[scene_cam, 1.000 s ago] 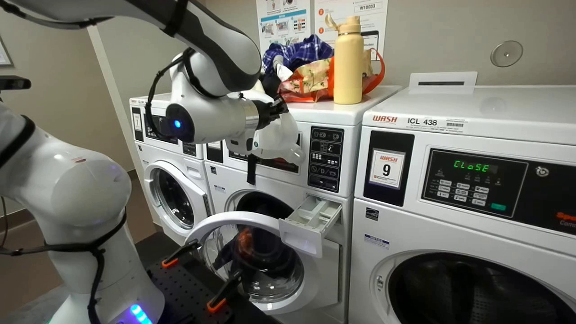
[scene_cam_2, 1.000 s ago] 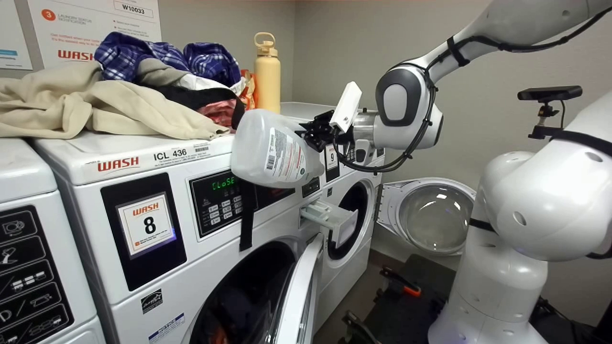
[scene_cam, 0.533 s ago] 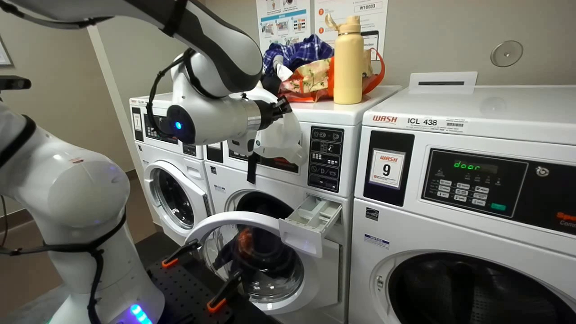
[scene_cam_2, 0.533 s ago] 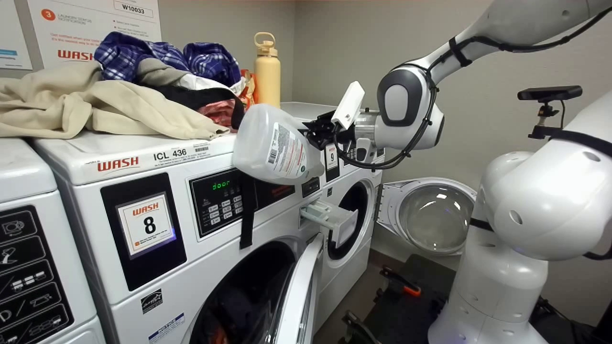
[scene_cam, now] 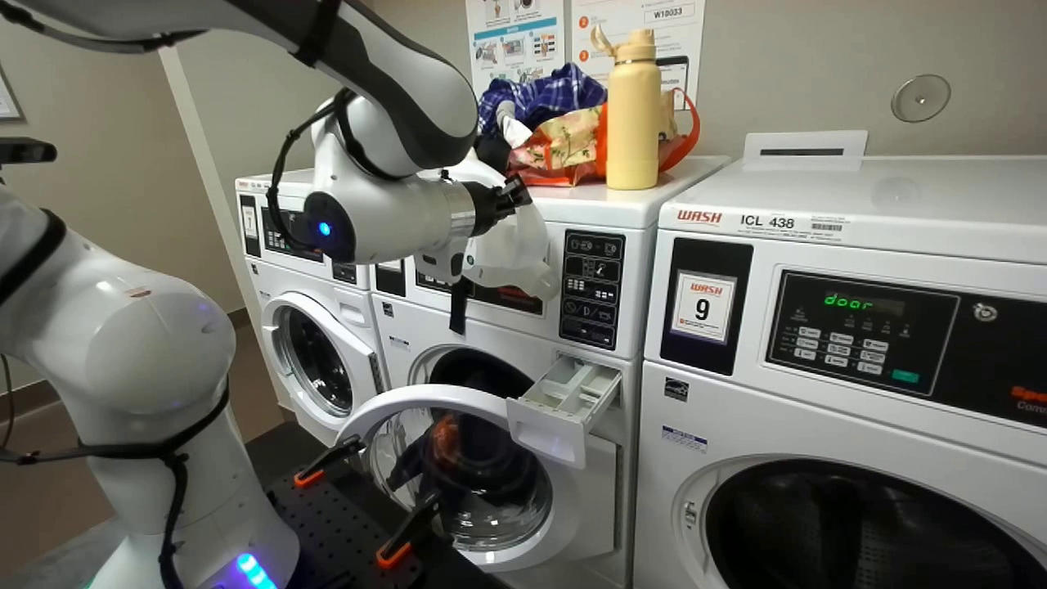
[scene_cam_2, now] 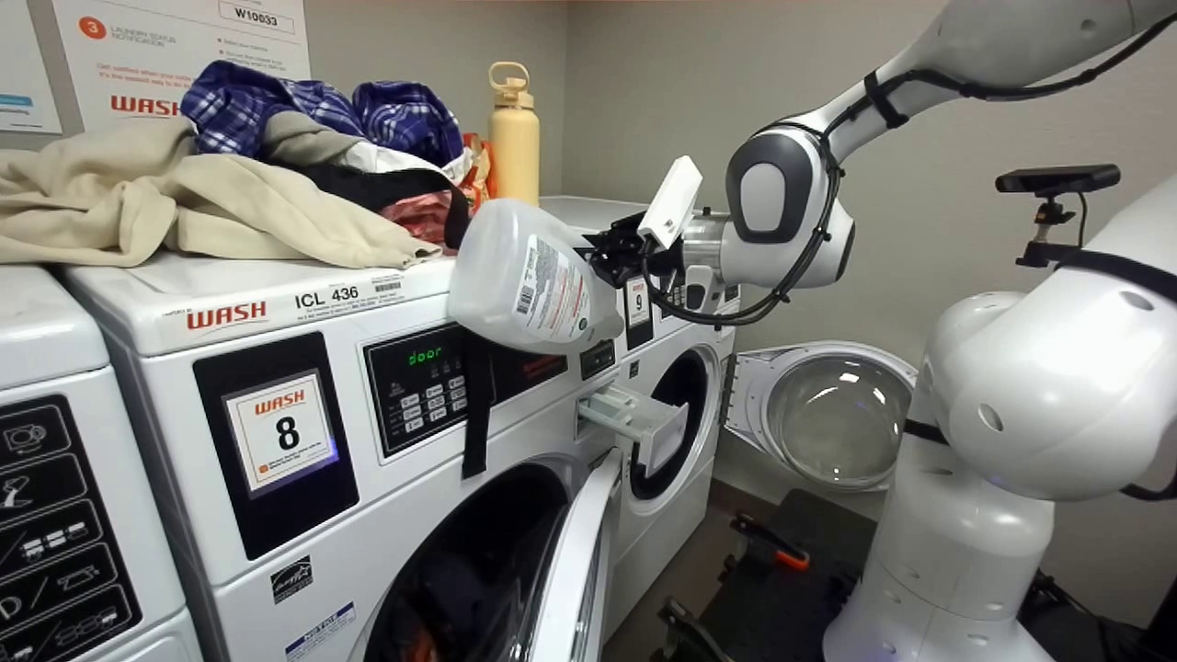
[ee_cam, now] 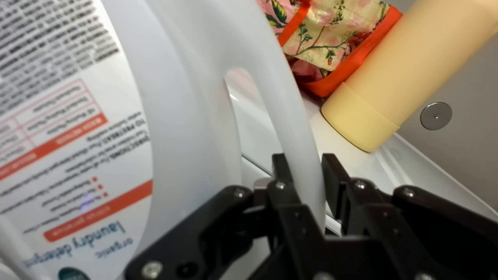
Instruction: Put some detergent in the detergent compartment drawer of the washing machine in the middle
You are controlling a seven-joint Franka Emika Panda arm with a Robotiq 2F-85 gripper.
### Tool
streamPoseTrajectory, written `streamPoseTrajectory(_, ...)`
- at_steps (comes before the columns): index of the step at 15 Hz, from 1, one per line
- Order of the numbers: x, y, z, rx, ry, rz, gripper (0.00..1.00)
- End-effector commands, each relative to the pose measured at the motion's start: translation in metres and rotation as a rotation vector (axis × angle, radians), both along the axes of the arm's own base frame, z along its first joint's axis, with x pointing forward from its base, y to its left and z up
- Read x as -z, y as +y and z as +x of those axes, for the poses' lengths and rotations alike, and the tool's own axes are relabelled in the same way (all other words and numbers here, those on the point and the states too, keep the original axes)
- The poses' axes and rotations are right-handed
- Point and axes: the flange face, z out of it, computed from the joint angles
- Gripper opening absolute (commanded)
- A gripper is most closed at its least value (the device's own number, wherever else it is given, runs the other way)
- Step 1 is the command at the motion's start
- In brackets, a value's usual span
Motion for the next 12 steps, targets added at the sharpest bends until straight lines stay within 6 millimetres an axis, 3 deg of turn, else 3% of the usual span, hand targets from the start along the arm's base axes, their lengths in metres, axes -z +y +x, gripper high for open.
streamPoseTrajectory(1,-0.015,0.007,0.003,-0.022,-0.059,-0.021,0.06)
streamPoseTrajectory(12,-0.020,0.028,0.001,-0.075,-0.022,-0.346,0.06)
